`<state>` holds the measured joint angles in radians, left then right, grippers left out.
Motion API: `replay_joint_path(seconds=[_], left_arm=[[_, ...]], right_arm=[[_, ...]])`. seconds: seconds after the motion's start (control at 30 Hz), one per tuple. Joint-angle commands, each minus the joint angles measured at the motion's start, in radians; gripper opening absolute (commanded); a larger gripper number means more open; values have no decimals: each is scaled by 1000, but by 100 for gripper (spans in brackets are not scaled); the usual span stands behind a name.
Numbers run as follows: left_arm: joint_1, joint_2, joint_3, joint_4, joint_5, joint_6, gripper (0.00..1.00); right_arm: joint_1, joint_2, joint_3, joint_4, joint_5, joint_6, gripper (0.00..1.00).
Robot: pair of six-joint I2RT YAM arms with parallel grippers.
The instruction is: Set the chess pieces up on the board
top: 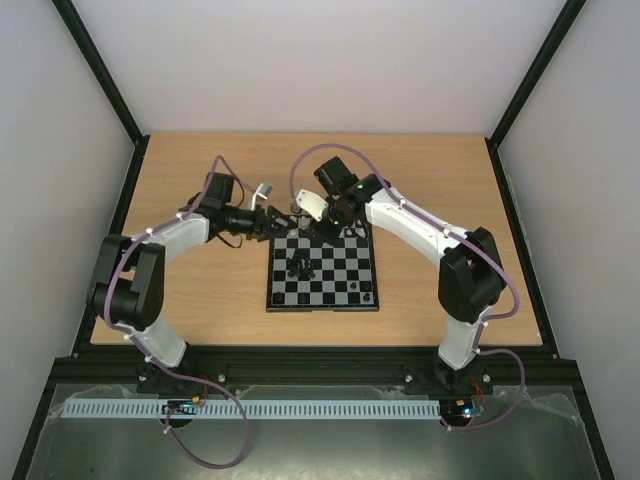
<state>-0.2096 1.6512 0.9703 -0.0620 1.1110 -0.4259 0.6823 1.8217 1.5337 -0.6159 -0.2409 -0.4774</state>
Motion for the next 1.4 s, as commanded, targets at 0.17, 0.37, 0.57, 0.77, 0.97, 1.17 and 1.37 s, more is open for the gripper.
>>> replay_joint_path(seconds=[0.17, 0.37, 0.57, 0.77, 0.97, 1.17, 1.37], left_arm=[[-73, 97, 35, 116, 114, -132, 49], [-87, 126, 37, 178, 138, -189, 40], [-92, 132, 33, 216, 164, -207, 27], [-98, 134, 34, 237, 177, -215, 15], [-100, 129, 35, 242, 178, -215, 3], [-89, 42, 103, -73, 105, 113, 2], [-126, -89, 223, -575, -278, 737, 2]], right_arm=[[6, -1, 32, -54, -37, 27, 14], [6, -5, 25, -54, -59, 33, 14], [6, 1, 28, -51, -63, 38, 14], [6, 4, 30, -48, -66, 43, 14], [6, -5, 24, -47, -50, 51, 21], [-78, -123, -71, -63, -135, 65, 51], [-244, -259, -226, -56, -208, 100, 54]])
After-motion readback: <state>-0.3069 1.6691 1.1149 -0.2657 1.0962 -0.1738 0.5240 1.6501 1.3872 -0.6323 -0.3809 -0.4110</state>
